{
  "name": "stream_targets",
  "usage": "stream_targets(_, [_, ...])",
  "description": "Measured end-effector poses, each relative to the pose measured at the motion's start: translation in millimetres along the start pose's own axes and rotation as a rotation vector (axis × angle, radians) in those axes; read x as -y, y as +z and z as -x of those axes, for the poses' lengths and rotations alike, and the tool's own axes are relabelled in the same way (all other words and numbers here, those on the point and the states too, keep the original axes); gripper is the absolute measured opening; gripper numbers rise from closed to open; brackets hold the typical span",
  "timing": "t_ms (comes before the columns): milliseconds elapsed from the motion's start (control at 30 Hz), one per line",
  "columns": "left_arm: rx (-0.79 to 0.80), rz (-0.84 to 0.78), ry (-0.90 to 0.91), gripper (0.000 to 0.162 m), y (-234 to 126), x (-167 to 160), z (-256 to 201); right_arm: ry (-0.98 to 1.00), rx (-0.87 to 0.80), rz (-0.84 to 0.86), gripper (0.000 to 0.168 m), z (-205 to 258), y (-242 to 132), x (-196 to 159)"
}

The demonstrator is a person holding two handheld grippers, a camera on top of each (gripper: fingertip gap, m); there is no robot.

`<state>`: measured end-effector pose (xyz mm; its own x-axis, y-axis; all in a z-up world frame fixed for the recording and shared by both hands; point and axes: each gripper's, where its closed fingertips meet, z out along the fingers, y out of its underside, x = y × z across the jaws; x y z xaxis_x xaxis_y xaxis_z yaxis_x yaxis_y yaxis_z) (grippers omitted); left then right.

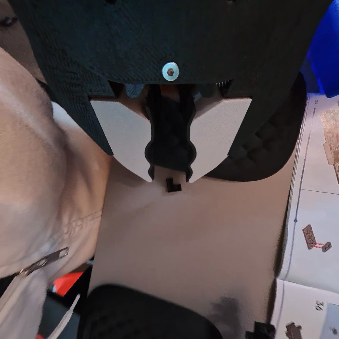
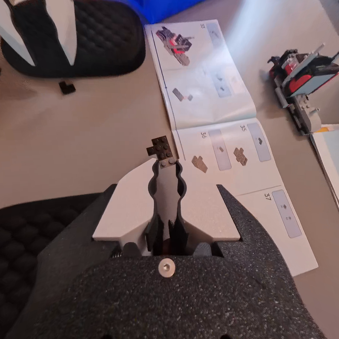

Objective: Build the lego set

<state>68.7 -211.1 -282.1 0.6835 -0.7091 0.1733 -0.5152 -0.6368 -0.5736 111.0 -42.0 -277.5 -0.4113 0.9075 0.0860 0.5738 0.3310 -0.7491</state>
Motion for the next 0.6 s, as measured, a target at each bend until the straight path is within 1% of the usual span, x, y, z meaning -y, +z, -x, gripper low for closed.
stream_targets(100, [0.023,0.052,0.038,0.032,9.2,-3.7,-3.4,-0.002,-0.012,0.005,0.018,6.9,7.7,3.2])
stream_targets(167, [0.037,0.073,0.04,0.027,14.8,-3.9,-6.4,-0.003,-0.014,0.01,0.018,11.0,11.5,3.2])
stream_targets(267, [0.119,0.152,0.04,0.017,21.4,-13.5,-0.9,0.002,-0.012,-0.018,0.018,14.4,11.7,7.7])
stream_targets(333, [0.183,0.14,0.037,0.016,21.2,-10.8,6.3,0.001,-0.007,-0.039,0.018,15.8,8.7,11.4])
stream_targets(367, [0.19,0.142,0.028,0.015,21.3,-10.8,7.6,0.001,-0.011,-0.053,0.018,15.4,6.5,13.8])
stream_targets(433, [0.16,0.126,0.019,0.01,24.4,-9.3,5.7,-0.001,-0.022,-0.071,0.018,13.9,1.9,17.6])
stream_targets(533, [0.1,0.097,-0.014,0.009,28.2,-2.1,3.8,0.001,-0.038,-0.087,0.018,11.9,-4.0,19.9])
stream_targets(600, [0.06,0.018,-0.058,0.009,24.7,13.8,6.6,0.013,-0.048,-0.096,0.018,11.1,-7.3,19.1])
